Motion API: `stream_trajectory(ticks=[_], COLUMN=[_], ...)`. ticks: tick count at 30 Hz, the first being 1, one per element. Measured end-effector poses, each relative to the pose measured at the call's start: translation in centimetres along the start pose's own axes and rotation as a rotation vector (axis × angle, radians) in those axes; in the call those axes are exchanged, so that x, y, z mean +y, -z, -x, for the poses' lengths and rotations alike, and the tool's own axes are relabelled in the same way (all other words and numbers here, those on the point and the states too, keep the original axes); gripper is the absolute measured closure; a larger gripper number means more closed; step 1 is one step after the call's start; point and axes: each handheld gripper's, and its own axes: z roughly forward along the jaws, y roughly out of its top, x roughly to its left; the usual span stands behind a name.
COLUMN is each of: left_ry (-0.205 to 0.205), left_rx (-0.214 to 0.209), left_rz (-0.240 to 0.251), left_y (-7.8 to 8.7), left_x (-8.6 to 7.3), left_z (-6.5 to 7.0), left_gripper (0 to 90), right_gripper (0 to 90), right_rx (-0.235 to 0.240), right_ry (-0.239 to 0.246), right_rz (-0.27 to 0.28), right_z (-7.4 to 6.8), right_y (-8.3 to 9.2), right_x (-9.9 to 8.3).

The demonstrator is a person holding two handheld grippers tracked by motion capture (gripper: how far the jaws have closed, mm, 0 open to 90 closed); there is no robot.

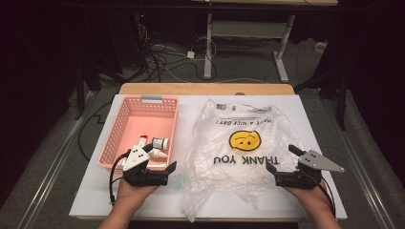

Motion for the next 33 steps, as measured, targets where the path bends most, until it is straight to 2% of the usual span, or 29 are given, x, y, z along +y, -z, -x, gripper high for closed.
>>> stream_trajectory(ticks=[23, 26, 33], left_ry=[-0.002, -0.002, -0.003], left_rx=[-0.001, -0.001, -0.003], left_rz=[0.001, 0.001, -0.005], left_y=[0.0, 0.0, 0.0], left_x=[0.1, 0.1, 0.1], left_z=[0.0, 0.0, 0.0], left_gripper=[0.0, 0.0, 0.0], right_gripper=[0.0, 0.0, 0.0], right_rx=[-0.005, -0.007, -0.049], right_ry=[-0.006, -0.003, -0.012], right_rz=[0.003, -0.003, -0.026], right_z=[0.1, 0.4, 1.8], right_y=[0.3, 0.3, 0.8], right_x=[0.3, 0.3, 0.1])
